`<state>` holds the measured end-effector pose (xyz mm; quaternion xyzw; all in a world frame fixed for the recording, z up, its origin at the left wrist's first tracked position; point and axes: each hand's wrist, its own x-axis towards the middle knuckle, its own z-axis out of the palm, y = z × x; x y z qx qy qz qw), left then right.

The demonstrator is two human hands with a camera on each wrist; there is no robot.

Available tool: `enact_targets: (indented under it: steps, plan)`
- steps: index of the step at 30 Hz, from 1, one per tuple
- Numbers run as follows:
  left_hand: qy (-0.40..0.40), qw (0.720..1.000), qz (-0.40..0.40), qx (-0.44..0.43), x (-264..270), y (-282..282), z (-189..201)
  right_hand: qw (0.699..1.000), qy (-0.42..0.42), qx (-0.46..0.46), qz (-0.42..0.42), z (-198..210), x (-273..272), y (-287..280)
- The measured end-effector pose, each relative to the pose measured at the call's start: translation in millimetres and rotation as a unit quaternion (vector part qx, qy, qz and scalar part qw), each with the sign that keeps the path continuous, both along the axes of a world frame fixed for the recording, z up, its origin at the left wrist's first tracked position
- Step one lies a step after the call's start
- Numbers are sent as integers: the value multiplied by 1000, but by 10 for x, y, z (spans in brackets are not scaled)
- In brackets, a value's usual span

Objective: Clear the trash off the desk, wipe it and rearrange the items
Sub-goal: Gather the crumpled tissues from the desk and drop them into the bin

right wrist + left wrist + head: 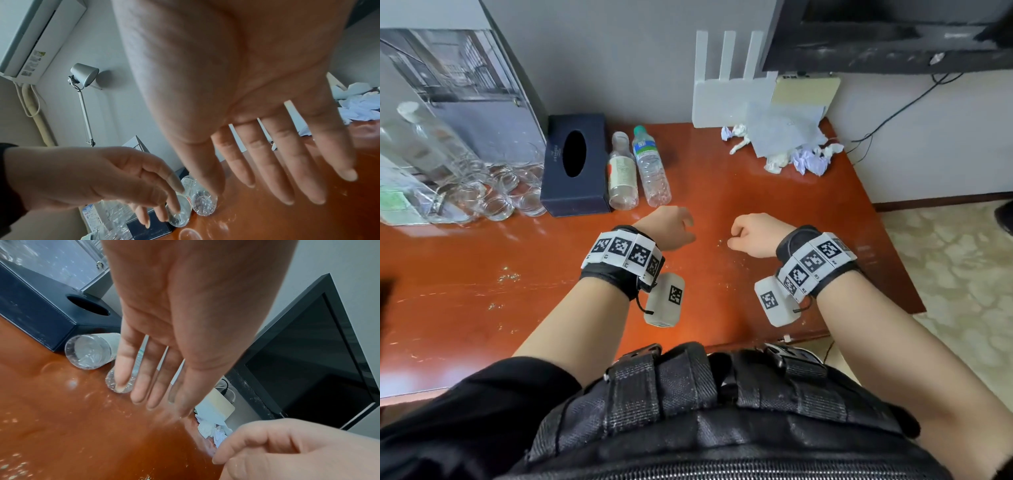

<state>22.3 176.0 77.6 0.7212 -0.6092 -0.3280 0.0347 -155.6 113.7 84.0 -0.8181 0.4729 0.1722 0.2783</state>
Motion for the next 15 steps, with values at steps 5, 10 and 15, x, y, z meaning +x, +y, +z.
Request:
enact_targets:
  steps: [5,10,15]
  plan:
    - [-11,1000,16,-5,-214,-392,10,999,6,-10,32,41,-151,-480]
    - [-12,1000,17,3,-406,-820,-12,999,15,-15,41,23,-329,-964]
    - [-17,1000,11,21,-568,-1250,-119,1000,8,-11,27,-100,-520,-1399]
